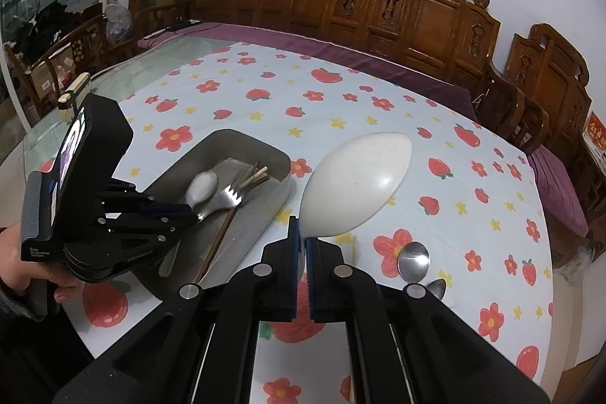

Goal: Organize utensils
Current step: 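Carry the fork over the steel tray and open the left tool to drop it, then lower the rice paddle into the steel tray and open the right tool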

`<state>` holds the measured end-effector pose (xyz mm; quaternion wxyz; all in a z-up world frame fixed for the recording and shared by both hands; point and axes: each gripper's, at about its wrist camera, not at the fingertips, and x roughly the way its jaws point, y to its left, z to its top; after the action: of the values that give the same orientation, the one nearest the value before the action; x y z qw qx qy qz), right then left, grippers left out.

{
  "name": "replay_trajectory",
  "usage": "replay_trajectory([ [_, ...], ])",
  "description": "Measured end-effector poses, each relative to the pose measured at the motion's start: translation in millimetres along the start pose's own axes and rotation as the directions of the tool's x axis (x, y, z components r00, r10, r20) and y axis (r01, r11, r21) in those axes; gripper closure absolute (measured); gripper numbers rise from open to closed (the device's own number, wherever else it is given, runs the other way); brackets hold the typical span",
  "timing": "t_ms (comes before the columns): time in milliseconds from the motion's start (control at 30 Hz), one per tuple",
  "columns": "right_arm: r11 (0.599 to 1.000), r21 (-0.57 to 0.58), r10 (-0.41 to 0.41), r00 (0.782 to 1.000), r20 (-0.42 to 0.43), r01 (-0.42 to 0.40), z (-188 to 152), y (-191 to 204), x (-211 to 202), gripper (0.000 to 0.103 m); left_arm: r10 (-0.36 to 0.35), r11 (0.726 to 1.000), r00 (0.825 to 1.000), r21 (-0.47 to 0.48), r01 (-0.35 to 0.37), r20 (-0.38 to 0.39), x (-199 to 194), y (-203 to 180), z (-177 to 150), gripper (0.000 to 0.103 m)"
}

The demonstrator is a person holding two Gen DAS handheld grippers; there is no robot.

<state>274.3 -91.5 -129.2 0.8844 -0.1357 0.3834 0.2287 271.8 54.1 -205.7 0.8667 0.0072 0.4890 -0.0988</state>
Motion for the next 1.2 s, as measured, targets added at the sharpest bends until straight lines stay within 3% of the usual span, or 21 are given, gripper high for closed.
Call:
replay_trajectory([
  [233, 1.0, -0.02, 0.019, 1.0, 0.004, -0.019, 6, 10, 0, 0.098, 0.014, 1.0, 0.997, -0.012, -0.014, 0.071, -22, 5, 7, 0.096],
  [433, 0.998, -0.039, 0.052, 0.999, 0.016, -0.052, 22, 24, 6, 0.098, 0.067, 0.998, 0.985, -0.007, -0.066, 0.156, -49, 19, 13, 0.096],
  [833, 0.987, -0.101, 0.128, 0.992, 0.009, -0.127, 51, 58, 26, 0.099, 0.115, 0.99, 0.976, -0.102, -0.097, 0.184, -64, 66, 17, 0.096],
  [1200, 0.963, -0.13, 0.215, 0.962, -0.166, -0.237, 37, 86, 86, 0.098, 0.124, 0.986, 0.974, -0.131, -0.1, 0.19, -67, 76, 15, 0.096],
])
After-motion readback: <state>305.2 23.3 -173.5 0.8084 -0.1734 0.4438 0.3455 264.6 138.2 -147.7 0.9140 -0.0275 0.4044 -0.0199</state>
